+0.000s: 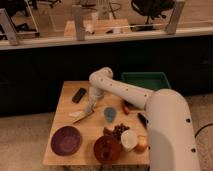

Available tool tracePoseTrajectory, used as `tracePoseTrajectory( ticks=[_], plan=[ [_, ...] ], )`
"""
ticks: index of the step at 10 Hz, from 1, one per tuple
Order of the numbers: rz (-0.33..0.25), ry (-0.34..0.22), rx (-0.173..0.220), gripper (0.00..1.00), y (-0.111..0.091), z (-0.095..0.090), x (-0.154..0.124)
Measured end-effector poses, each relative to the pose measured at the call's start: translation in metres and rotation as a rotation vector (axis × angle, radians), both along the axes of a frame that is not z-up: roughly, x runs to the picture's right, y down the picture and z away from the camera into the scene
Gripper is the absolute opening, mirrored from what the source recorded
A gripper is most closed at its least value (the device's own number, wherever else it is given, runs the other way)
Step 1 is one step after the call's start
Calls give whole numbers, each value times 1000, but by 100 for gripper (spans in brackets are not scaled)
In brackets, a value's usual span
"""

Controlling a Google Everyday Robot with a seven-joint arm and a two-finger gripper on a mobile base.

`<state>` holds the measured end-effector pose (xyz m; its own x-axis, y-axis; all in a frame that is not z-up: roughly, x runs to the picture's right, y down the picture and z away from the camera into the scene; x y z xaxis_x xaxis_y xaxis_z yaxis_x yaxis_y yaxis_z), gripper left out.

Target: Wipe table surface with towel

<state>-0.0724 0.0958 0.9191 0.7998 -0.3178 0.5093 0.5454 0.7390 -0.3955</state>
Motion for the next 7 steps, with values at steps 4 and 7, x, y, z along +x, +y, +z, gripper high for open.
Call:
tracePoseTrajectory(
  ticks=[4, 7],
  plan=[
    [2, 16, -29, 13, 13, 8, 14],
    [23, 41, -47, 13, 22, 17, 30]
  ],
)
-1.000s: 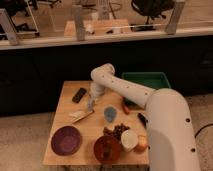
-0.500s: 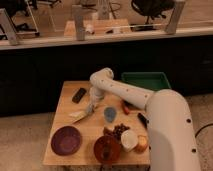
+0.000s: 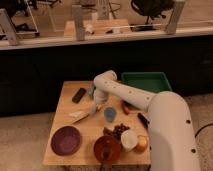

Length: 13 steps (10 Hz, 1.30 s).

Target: Wipe table surface with towel

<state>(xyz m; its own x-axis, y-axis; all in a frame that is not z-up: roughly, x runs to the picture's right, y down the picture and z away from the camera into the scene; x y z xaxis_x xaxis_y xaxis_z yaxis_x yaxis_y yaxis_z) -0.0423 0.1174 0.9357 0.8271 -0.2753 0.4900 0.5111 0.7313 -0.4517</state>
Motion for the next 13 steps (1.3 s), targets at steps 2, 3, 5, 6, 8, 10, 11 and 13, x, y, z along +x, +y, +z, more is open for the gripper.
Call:
tracePoseTrajectory(
  ticks=[2, 3, 5, 6, 8, 10, 11, 13],
  plan=[
    [18, 15, -12, 13, 2, -1, 13],
    [28, 24, -17, 13, 3, -2, 21],
    [41, 41, -23, 13, 5, -3, 37],
    [46, 48, -30, 13, 6, -4, 41],
    [57, 59, -40, 13, 7, 0, 45],
    [56, 62, -40, 13, 6, 0, 47],
    [55, 63, -40, 13, 6, 0, 48],
    [55, 65, -40, 13, 6, 0, 48]
  ],
)
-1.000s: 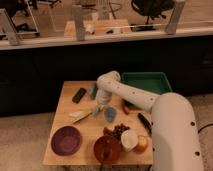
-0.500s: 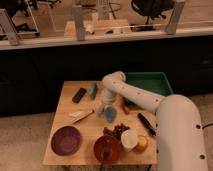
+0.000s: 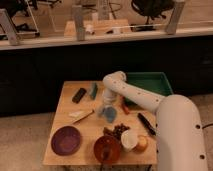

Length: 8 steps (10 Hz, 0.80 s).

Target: Wipe table surface with towel

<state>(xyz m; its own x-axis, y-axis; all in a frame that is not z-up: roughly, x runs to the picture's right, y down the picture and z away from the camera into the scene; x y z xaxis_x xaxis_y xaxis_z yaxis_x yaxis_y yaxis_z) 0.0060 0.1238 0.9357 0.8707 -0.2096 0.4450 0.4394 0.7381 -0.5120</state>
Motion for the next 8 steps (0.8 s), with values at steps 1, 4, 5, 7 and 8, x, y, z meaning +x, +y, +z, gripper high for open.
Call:
tracePoseTrajectory(
  ticks=[1, 4, 5, 7, 8],
  plan=[
    [0, 1, 0, 13, 0, 0, 0],
    [0, 2, -1, 13, 0, 0, 1],
    [-1, 3, -1, 13, 0, 0, 2],
    [-1, 3, -1, 13, 0, 0, 2],
    [-1, 3, -1, 13, 0, 0, 2]
  ],
)
